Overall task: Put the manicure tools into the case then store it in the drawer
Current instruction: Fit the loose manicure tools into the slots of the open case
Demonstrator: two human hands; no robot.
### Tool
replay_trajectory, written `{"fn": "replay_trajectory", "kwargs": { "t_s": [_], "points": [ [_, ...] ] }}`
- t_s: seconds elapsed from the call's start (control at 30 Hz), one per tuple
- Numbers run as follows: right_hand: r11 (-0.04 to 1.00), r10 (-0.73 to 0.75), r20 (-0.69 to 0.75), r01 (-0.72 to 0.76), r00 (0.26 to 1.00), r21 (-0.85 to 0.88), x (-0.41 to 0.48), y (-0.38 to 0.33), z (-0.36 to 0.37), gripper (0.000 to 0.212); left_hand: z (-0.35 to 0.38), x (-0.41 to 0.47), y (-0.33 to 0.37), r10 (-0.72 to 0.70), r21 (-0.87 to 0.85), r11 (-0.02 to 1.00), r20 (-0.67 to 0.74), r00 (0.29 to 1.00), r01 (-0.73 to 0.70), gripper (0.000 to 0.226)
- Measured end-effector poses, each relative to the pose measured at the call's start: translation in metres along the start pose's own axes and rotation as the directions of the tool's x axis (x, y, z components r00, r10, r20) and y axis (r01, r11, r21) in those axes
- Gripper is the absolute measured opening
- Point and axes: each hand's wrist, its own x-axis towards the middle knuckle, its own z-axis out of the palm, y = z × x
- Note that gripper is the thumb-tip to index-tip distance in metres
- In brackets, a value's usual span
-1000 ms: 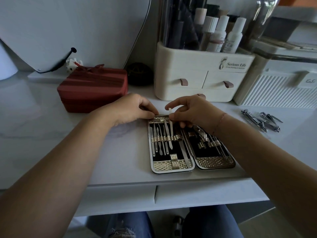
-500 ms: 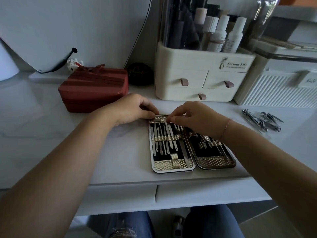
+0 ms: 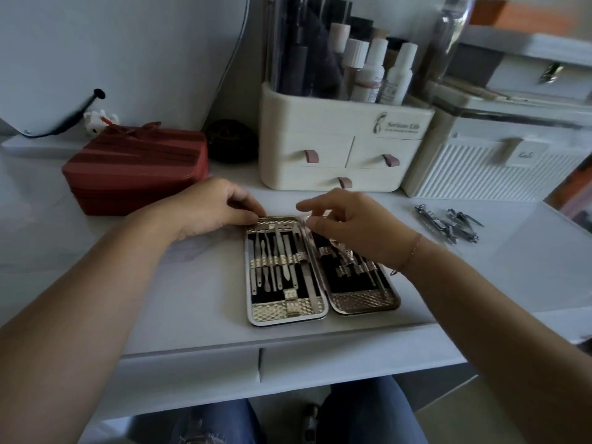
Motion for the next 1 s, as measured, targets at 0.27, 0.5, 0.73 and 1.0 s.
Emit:
{"fn": "replay_trajectory", "kwargs": {
  "t_s": [0.27,0.5,0.73,1.0],
  "points": [
    [0.916,0.223,-0.519,-0.360,0.825,-0.178,-0.055,0.083,-0.067,0.011,0.000,0.001,0.000,0.014,0.033,0.999,-0.010,1.000,-0.014,0.015],
    [0.809,0.250,-0.447,-0.439,0.859,-0.390,-0.080,0.103,-0.062,0.017,0.000,-0.002,-0.002,-0.004,0.011,1.000,-0.011,1.000,0.004,0.015],
    [0.784,0.267,-0.376,-0.427,0.887,-0.450,-0.092,0.095,-0.051,0.028,0.001,-0.002,-0.002,-0.008,-0.002,1.000,-0.020,1.000,0.008,0.016],
    [0.896,0.302,-0.394,-0.400,0.868,-0.194,-0.085,0.091,-0.053,0.025,0.001,-0.003,0.000,-0.018,-0.003,1.000,-0.017,1.000,0.018,0.015]
  ]
}}
